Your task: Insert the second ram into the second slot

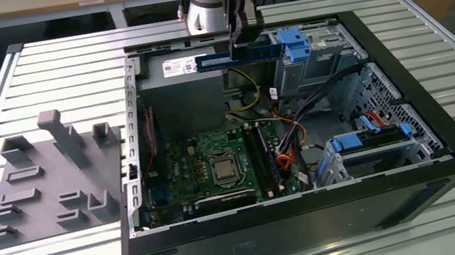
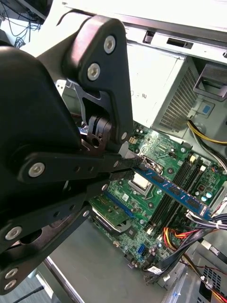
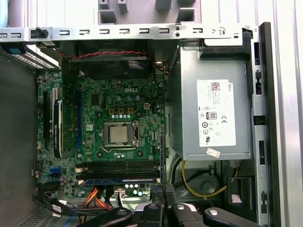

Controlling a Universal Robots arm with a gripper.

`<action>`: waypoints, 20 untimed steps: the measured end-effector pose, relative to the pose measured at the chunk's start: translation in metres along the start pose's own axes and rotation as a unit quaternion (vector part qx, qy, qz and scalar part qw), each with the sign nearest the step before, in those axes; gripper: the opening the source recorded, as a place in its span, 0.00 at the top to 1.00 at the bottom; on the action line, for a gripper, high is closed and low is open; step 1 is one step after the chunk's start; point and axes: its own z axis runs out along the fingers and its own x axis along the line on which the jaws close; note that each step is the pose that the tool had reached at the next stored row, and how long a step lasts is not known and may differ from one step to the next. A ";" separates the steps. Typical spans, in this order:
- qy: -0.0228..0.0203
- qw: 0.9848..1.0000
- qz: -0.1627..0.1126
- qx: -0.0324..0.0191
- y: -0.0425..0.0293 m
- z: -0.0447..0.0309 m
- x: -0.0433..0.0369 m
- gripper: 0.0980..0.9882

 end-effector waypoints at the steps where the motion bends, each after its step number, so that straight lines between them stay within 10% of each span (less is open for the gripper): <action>1: 0.000 1.000 0.001 0.000 0.0000 0.0000 0.0000 0.96; 20: -0.001 1.000 0.018 0.000 0.0000 0.0000 0.0000 0.96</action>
